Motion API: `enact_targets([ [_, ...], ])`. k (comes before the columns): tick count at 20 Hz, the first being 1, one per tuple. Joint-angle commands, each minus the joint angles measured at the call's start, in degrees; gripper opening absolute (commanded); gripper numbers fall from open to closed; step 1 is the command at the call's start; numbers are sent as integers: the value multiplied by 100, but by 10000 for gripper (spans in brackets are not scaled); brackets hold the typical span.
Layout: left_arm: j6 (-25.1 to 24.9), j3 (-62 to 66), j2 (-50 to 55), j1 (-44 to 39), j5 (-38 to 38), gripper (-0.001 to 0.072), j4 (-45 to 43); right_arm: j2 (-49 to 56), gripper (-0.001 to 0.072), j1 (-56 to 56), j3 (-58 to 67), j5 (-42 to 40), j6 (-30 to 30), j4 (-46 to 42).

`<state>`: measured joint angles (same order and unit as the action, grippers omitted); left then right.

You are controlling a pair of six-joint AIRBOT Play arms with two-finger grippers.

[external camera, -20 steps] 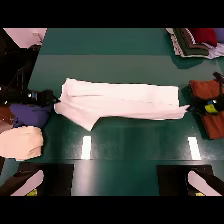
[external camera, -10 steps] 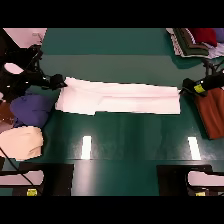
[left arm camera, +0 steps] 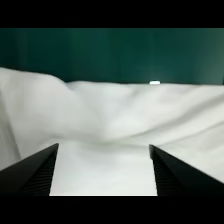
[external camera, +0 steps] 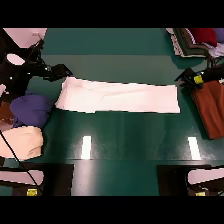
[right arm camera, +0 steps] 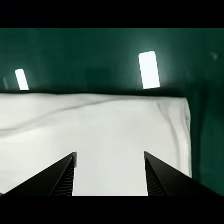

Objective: Fold the shirts.

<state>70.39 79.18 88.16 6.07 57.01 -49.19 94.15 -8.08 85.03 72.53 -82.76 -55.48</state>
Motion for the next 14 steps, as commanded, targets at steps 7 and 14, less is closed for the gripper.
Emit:
enact_targets([
  [7, 9, 166, 11, -330, 1392, 652, 2, 278, 576, -1093, -1266, 520, 820, 498],
  [14, 9, 166, 11, -608, 1123, 652, 0, 817, 553, -586, -1257, 461, 1088, 793],
])
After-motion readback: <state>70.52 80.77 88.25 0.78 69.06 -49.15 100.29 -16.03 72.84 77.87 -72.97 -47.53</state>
